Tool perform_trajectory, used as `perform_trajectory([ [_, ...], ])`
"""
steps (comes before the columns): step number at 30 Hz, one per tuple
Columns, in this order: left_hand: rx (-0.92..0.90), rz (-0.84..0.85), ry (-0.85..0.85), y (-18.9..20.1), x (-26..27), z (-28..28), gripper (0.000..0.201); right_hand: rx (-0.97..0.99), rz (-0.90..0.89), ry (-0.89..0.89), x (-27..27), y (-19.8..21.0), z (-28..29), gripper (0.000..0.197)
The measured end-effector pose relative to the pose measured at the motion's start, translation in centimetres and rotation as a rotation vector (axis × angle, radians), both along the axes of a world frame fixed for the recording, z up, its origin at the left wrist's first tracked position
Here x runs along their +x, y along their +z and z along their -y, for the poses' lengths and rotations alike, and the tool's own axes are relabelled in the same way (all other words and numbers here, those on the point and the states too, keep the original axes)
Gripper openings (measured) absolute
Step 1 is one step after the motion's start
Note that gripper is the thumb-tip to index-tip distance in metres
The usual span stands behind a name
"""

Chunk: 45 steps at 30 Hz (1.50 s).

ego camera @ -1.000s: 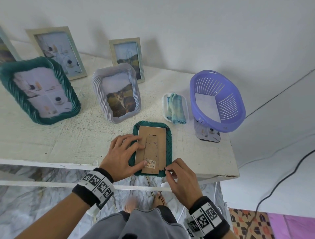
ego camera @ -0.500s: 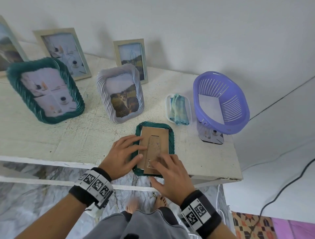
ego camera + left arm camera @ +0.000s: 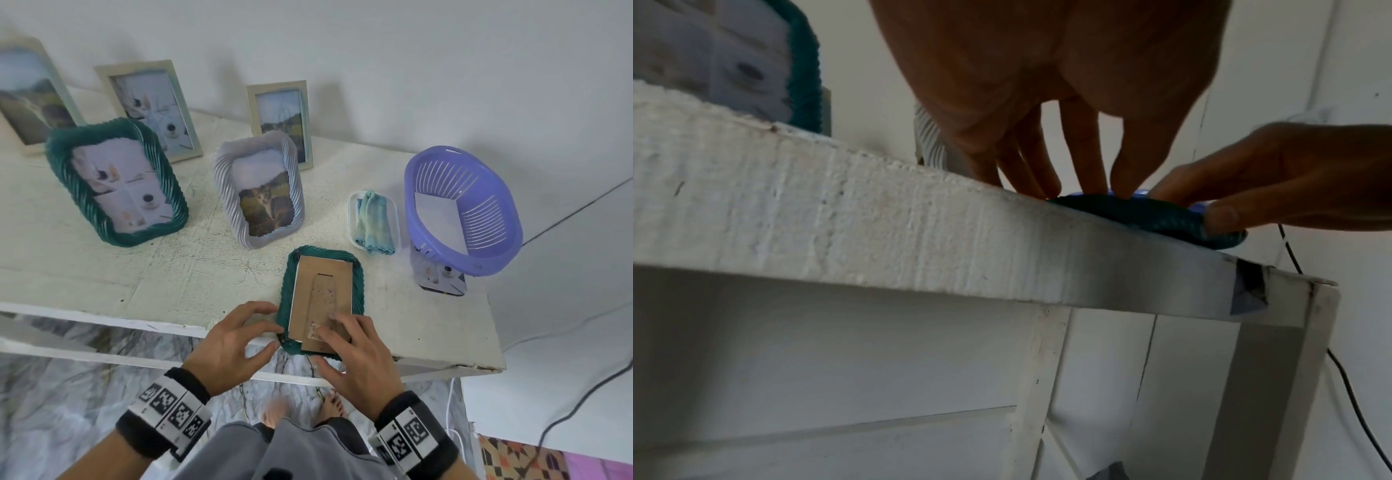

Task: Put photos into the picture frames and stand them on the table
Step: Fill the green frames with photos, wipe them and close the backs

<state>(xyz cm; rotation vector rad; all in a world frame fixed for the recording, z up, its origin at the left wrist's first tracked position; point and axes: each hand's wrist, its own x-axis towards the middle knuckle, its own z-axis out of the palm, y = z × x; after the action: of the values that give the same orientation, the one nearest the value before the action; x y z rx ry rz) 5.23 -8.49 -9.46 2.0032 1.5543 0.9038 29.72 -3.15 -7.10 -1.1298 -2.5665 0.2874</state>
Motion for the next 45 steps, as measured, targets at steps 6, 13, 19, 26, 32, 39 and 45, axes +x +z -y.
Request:
perform_trajectory([
  [6, -0.044, -0.025, 0.049, 0.5, 0.4, 0.3, 0.030, 0.007, 0.008, -0.005, 0.0, -0.1, 0.0, 0.032],
  [13, -0.057, -0.341, 0.059, 3.1, 2.0, 0.3, 0.040, 0.009, 0.034, -0.013, -0.1, -0.3, 0.1, 0.034],
  [19, -0.356, -0.175, 0.213, 4.3, 2.6, 0.4, 0.056, 0.021, 0.029, -0.027, -0.1, -0.2, 0.2, 0.034],
  [26, -0.389, -0.593, 0.128, 6.3, 4.4, -1.3, 0.055, 0.016, 0.068, -0.036, 0.0, -0.2, 0.4, 0.035],
  [32, -0.619, -0.019, 0.178, 6.8, 3.4, -1.5, 0.034, 0.000, 0.075, -0.050, -0.1, 0.0, 0.4, 0.036],
  [39, -0.469, -0.024, 0.238, 5.1, 2.8, -0.1, 0.026, -0.012, 0.086, -0.034, 0.0, 0.0, 0.3, 0.037],
  [45, -0.462, -0.025, 0.180, 5.0, 2.4, -0.3, 0.048, -0.029, 0.112, -0.030, -0.1, 0.4, 0.2, 0.039],
])
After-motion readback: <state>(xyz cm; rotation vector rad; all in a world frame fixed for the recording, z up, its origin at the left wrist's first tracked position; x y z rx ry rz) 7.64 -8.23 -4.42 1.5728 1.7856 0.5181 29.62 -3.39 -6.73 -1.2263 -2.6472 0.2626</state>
